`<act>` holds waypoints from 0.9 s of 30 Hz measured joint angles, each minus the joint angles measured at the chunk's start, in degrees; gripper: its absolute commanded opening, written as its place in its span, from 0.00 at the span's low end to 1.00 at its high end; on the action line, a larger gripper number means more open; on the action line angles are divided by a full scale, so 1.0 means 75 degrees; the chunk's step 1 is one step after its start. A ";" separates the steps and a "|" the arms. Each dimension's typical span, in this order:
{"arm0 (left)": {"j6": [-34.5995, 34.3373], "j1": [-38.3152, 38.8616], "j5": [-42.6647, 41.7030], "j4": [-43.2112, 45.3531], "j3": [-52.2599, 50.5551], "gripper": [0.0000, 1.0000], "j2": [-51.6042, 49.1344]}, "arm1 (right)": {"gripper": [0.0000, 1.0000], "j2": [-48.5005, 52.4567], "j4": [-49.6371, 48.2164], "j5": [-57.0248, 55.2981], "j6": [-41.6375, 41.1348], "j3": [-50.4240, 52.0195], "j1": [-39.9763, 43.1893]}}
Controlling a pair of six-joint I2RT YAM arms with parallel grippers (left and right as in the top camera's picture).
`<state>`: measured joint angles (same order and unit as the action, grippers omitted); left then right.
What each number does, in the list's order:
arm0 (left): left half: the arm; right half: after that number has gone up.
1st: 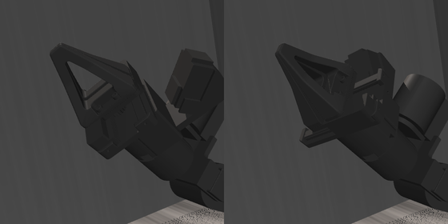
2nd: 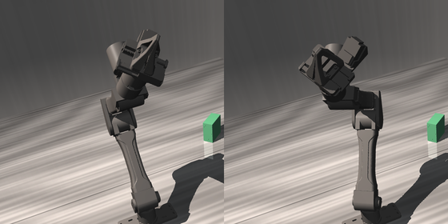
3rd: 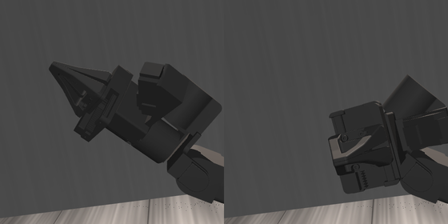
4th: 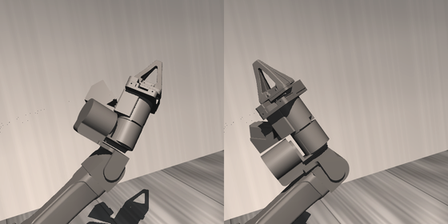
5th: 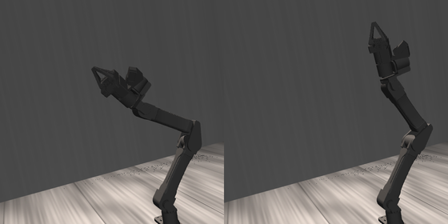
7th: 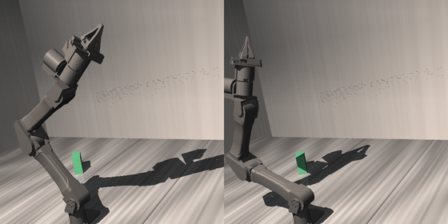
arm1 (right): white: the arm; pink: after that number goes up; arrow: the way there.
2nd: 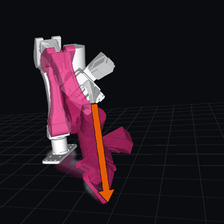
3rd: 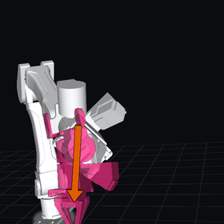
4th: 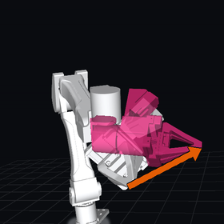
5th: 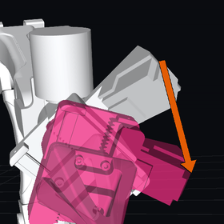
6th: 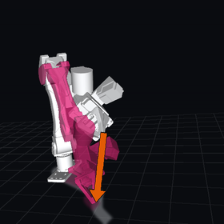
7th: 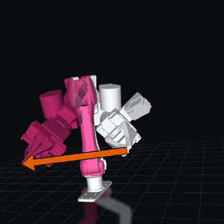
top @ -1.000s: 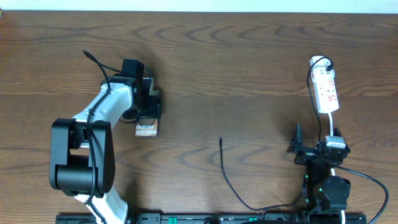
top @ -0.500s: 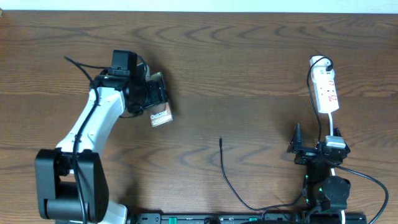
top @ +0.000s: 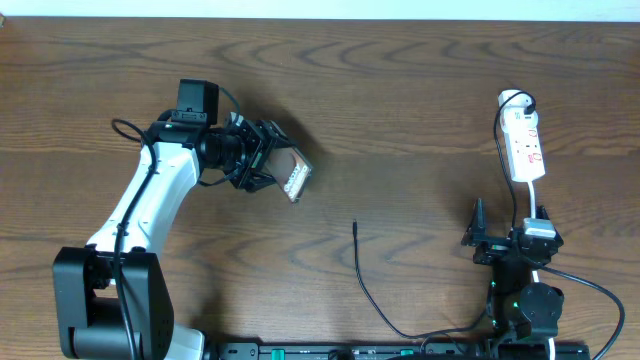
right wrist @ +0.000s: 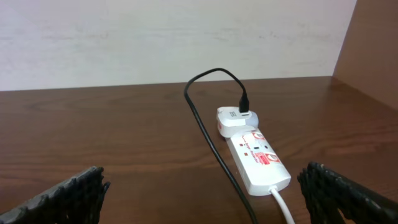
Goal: Plug charger to phone and switch on socket
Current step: 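Lift the phone with the left gripper and tilt it upright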
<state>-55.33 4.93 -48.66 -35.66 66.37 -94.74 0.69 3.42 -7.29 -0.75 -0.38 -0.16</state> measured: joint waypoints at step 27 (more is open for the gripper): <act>-0.3194 -0.0195 -0.2127 0.0003 0.0000 0.07 0.0000 | 0.99 0.0000 0.0000 0.0003 0.0000 0.0000 0.0000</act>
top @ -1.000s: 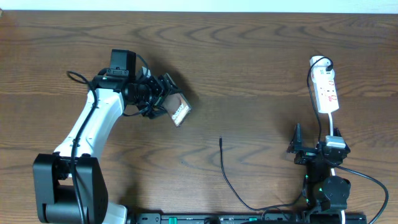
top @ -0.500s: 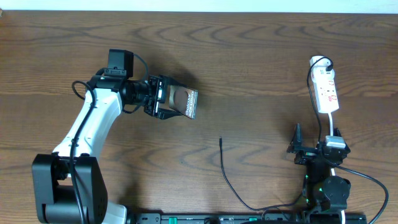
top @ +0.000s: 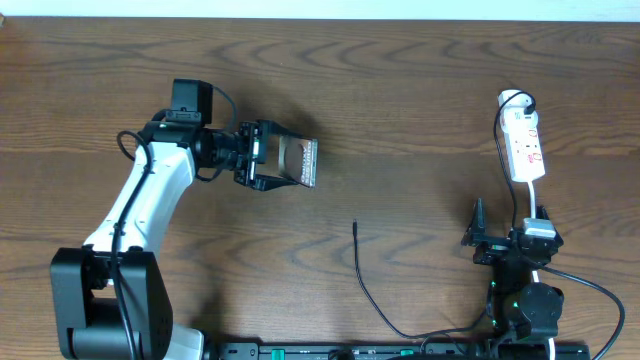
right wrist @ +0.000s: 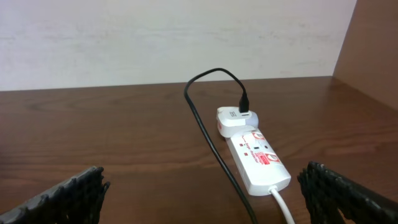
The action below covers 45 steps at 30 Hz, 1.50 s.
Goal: Plug charger to phone and switch on socket
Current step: 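Lift the phone with the left gripper and tilt it upright, then lower the held phone toward the table center, bottom edge facing right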
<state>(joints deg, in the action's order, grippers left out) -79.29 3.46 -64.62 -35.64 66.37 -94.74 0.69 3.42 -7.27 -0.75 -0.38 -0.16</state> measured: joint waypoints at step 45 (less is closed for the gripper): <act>0.1037 -0.0006 0.6260 -0.1842 0.0017 0.07 0.0000 | 0.99 0.0000 0.0003 0.0000 0.0000 0.0000 0.0000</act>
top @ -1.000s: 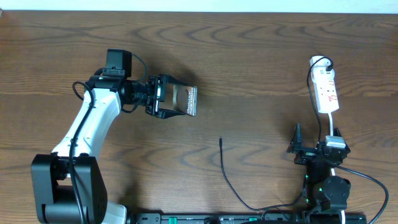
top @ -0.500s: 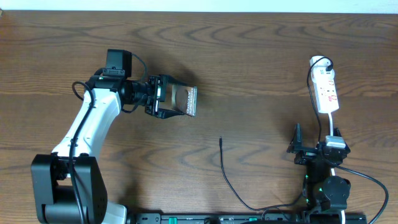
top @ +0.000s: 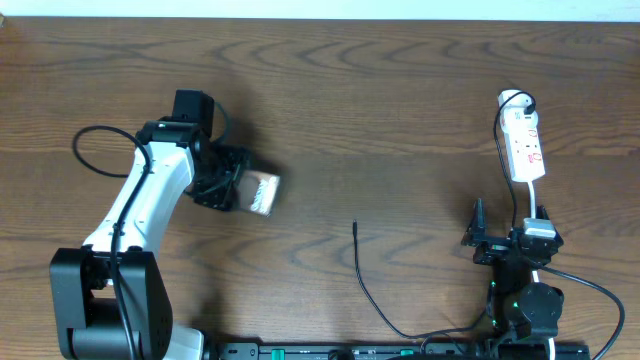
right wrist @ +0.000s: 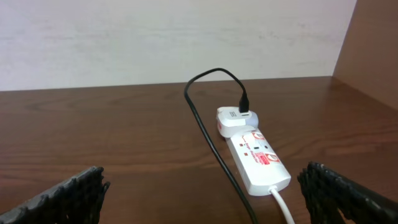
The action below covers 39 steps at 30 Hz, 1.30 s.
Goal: Plug charger to phone and switch on socket
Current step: 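Lower the held phone toward the table center, bottom edge facing right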
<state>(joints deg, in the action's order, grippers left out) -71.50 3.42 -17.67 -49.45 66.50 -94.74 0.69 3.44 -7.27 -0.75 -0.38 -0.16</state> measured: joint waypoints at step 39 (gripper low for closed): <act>0.0117 0.0000 0.1078 -0.0597 -0.0003 0.07 0.0000 | 0.99 0.0000 0.0000 -0.0003 0.0000 0.0000 0.0000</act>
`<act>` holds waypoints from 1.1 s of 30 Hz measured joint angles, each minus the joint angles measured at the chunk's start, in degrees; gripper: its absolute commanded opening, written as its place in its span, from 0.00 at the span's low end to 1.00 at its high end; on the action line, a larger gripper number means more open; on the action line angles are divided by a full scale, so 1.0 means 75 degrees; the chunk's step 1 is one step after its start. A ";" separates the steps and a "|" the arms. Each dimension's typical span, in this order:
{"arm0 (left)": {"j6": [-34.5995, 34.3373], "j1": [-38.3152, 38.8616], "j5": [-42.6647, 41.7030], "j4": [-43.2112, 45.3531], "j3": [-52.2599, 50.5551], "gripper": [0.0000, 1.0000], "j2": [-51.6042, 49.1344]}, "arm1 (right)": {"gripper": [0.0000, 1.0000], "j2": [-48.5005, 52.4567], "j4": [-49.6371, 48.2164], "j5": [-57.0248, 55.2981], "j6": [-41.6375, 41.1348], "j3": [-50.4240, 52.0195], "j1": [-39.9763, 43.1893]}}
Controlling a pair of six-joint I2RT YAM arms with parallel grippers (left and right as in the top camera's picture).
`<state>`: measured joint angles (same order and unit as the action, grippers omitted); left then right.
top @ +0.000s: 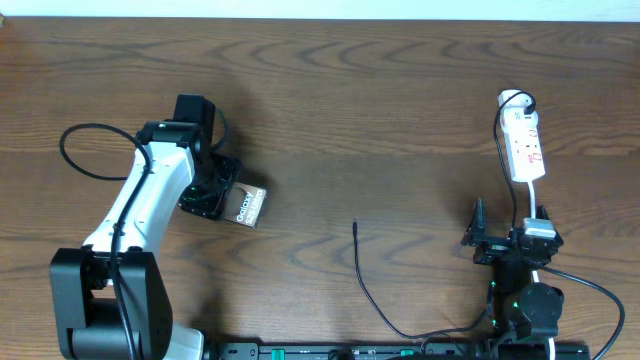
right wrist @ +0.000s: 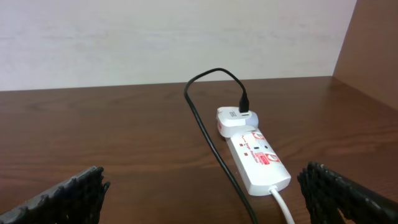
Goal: Plug charger to phone and switch on socket
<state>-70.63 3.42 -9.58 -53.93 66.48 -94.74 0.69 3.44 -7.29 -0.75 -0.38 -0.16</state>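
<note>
In the overhead view my left gripper (top: 226,201) is shut on the phone (top: 247,207), a small dark slab with pale lettering on its upper side, held at the table's left. The black charger cable (top: 362,272) lies mid-table with its free plug tip (top: 355,225) pointing away from me, well right of the phone. At the far right lies the white power strip (top: 524,146) (right wrist: 258,158), with the white adapter (right wrist: 235,119) plugged into its far end. My right gripper (right wrist: 202,208) stands open just short of the strip, its fingers (right wrist: 68,190) spread wide with nothing between them.
A white mains cord (right wrist: 283,205) leaves the strip's near end toward my right gripper. The black cable (right wrist: 208,137) loops up from the adapter and runs along the strip's left side. A pale wall bounds the table's far edge.
My left gripper has shifted slightly toward the near left with the phone and turned it, so a dark lettered side faces up instead of a pale one. The right arm has not moved.
My left gripper held the phone tilted near the table's middle-left. Then it held it out level to the right. Then arm and phone had drawn back to the left, and now the phone sits lower, turned over. The cable, strip and right gripper stayed put.
</note>
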 measured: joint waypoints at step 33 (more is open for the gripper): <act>0.0003 0.0000 -0.0111 -0.0038 0.0006 0.08 0.0000 | 0.99 0.4468 -0.2361 0.5829 -0.5386 -0.3246 0.0000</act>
<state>-70.61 3.42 -10.41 -54.22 66.52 -94.74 34.20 -14.26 36.42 -41.15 -24.73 -0.16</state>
